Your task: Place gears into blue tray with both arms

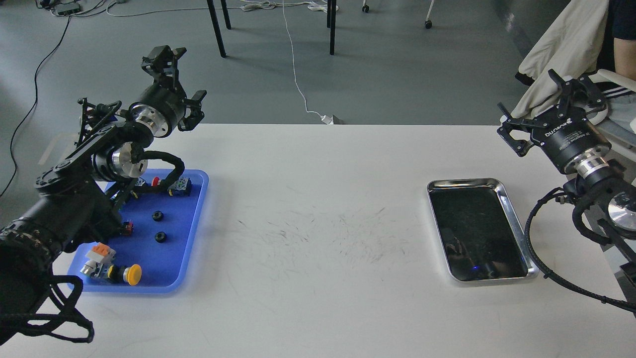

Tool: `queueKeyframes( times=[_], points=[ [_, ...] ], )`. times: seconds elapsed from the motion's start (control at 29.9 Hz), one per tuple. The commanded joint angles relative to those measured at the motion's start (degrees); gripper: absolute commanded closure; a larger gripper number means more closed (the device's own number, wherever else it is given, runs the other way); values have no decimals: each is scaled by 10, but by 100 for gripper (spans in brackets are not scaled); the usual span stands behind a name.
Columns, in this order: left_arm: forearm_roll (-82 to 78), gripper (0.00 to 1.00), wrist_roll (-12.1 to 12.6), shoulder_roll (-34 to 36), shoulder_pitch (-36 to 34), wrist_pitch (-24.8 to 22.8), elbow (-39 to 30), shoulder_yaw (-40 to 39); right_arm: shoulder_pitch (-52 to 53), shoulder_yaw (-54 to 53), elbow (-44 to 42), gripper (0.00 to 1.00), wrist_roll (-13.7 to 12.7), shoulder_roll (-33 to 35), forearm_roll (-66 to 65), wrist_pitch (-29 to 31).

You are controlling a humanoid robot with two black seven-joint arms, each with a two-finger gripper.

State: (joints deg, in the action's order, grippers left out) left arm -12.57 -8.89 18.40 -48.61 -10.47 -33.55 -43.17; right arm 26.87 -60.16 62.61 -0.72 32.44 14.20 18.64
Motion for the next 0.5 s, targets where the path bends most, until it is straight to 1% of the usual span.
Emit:
queueKeyframes(
  times=[0.0, 0.1, 0.13, 0.2, 0.47],
  points=[
    [41, 2, -1, 26, 11, -15, -6, -8, -1, 5, 23, 2, -21, 3, -3, 0],
    [41, 2, -2, 33, 16, -31, -8, -7, 10, 31, 19, 1, -56, 8, -4, -5],
    [41, 2, -2, 35, 16, -37, -8, -8, 18, 38, 19, 1, -59, 8, -4, -7],
    [42, 2, -2, 36, 17, -52, -8, -7, 41, 52, 19, 1, -59, 8, -4, -6],
    [41, 2, -7, 36, 17, -51, -8, -6, 39, 22, 9, 1, -55, -2, -3, -5]
  ],
)
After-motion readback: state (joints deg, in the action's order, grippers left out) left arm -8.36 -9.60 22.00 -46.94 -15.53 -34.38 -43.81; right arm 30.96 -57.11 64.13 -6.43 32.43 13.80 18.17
